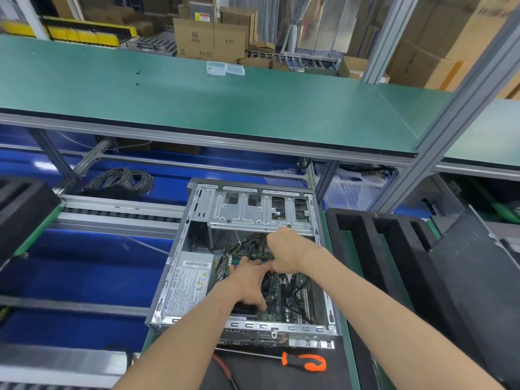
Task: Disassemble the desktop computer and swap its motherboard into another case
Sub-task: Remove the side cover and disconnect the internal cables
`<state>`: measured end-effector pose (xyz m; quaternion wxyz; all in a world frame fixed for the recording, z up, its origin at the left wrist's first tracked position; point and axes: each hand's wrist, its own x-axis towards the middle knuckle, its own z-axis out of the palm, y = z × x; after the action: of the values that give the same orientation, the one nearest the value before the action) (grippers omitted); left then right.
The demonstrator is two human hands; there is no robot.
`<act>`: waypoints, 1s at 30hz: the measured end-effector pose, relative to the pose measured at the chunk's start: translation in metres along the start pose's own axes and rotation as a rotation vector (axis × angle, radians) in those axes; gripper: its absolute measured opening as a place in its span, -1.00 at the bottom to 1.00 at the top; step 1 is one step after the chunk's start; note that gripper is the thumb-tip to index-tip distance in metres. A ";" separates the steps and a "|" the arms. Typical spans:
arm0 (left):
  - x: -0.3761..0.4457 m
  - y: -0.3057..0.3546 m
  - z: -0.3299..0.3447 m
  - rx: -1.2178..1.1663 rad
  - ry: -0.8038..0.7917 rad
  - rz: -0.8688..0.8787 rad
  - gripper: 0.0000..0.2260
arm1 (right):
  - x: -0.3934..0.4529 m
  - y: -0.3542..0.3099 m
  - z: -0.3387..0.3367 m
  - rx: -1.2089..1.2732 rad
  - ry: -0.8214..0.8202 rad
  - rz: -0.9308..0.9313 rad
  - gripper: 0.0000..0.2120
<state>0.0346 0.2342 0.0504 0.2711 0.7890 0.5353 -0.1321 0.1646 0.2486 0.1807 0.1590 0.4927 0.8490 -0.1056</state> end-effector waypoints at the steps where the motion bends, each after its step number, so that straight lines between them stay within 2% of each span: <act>1: 0.000 0.000 0.000 0.004 -0.001 0.000 -0.01 | 0.000 -0.003 0.001 -0.031 0.013 -0.039 -0.75; 3: -0.001 0.002 -0.001 0.020 -0.003 0.004 -0.04 | 0.002 -0.007 0.002 -0.105 0.015 -0.128 -0.94; 5: -0.001 0.003 -0.001 0.023 0.000 0.006 -0.05 | 0.003 -0.008 0.002 -0.130 0.002 -0.131 -0.95; 8: -0.001 0.002 0.000 -0.006 0.005 0.007 -0.04 | 0.004 -0.002 0.002 -0.029 0.023 0.020 -0.73; 10: 0.000 0.000 0.000 -0.022 0.001 0.006 -0.01 | 0.004 0.001 0.001 0.002 -0.015 0.093 -0.75; 13: 0.000 0.001 -0.001 -0.008 -0.011 0.003 0.02 | 0.002 -0.002 0.001 -0.027 -0.022 0.018 -0.80; 18: -0.005 0.006 -0.004 -0.005 0.014 0.007 -0.19 | 0.003 -0.013 0.002 -0.154 0.015 -0.184 -0.64; 20: -0.005 0.006 -0.004 -0.007 0.007 0.010 -0.19 | 0.005 -0.012 0.005 -0.146 0.024 -0.151 -0.73; 22: -0.005 0.006 -0.005 -0.001 0.000 0.005 -0.20 | 0.005 -0.009 0.007 -0.086 0.063 -0.031 -0.81; 25: -0.004 0.005 -0.005 0.018 -0.014 0.003 -0.07 | 0.006 -0.004 0.003 -0.071 0.014 0.082 -0.77; 27: -0.004 0.004 -0.005 0.031 -0.013 0.007 -0.03 | 0.004 -0.003 0.002 -0.026 -0.009 0.039 -0.83; 30: -0.004 0.005 -0.004 0.041 0.008 0.014 -0.12 | -0.001 -0.010 0.004 -0.086 0.025 -0.098 -0.83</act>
<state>0.0373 0.2324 0.0571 0.2534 0.7987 0.5280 -0.1381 0.1574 0.2419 0.1777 0.1640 0.4445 0.8778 -0.0705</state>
